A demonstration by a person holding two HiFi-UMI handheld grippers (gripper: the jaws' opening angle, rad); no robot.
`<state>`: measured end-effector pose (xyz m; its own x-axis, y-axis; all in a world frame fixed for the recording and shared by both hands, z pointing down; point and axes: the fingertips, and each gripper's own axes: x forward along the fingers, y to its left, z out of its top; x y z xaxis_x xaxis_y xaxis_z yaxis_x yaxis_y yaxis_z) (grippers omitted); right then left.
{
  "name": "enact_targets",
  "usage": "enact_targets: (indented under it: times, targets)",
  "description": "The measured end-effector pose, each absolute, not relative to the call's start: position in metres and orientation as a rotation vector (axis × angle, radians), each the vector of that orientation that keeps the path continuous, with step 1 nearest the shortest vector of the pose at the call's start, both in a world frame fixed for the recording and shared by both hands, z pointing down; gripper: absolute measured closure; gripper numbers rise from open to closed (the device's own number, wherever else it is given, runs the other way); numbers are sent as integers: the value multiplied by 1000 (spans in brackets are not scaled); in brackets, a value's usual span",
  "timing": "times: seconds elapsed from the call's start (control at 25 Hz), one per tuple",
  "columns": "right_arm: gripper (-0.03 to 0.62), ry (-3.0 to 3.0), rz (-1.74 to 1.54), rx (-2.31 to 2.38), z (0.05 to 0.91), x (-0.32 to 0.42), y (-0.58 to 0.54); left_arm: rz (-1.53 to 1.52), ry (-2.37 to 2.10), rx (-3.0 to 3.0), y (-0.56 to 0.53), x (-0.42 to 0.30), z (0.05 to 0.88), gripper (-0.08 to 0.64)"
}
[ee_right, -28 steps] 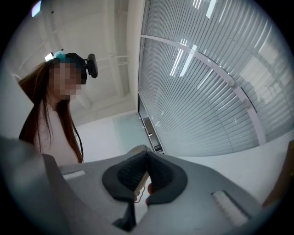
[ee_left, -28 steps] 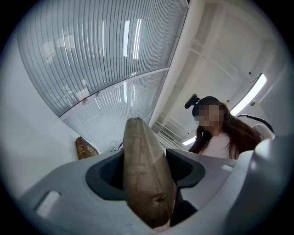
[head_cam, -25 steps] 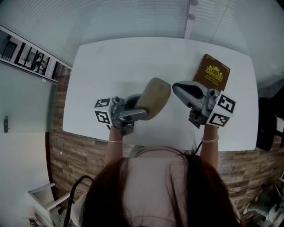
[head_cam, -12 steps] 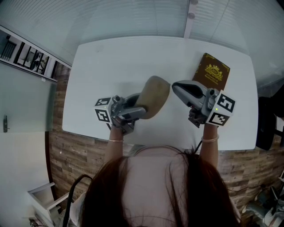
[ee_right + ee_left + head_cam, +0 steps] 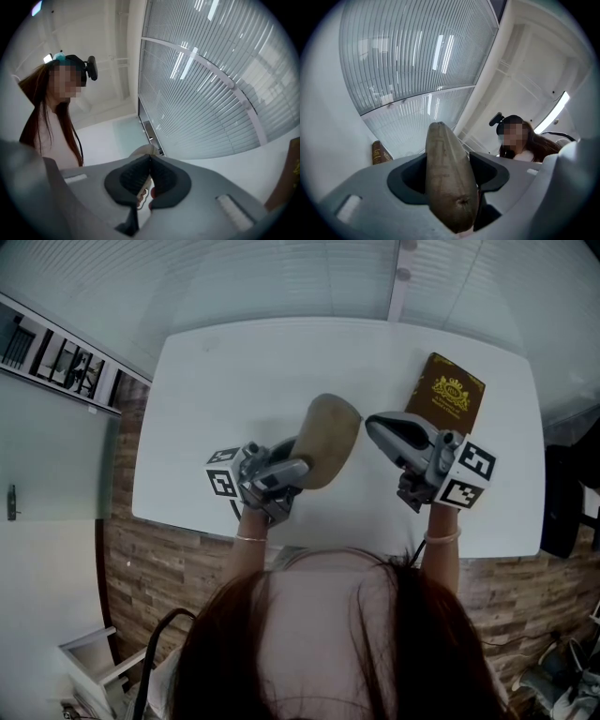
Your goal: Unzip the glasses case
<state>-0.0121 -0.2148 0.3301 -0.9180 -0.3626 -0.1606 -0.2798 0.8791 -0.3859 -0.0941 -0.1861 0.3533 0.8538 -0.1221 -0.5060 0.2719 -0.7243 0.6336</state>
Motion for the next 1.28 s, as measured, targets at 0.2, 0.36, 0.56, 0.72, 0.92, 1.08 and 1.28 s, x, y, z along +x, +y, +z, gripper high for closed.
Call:
enact_targets:
  times: [0.2,0.36,0.56,0.72,0.92,1.08,1.28]
  targets:
    - [589,2802,-529,-503,329,-7,-217,-752,91,2226,-192,-91,352,281]
    - [589,2791,-528,-512,327,-7,-218,-797,83,2182,-195,-91,350,281]
    - [589,2786,-534,-531,328,-7,-217,-814,58,2164,-197,-90,349,281]
    - [589,2780,-533,-544,328,-5,-218,-825,50,2144,-200,-89,349,281]
    - [589,2782,-528,-559,329,-4,-217,-856,55,2114,-203,-87,349,281]
    - [589,2787,-527,-570,328,-6,-216,-876,47,2105,-207,-90,349,281]
    - [589,2800,-532,-586,329,-8,-216,-898,52,2080,-211,-92,350,281]
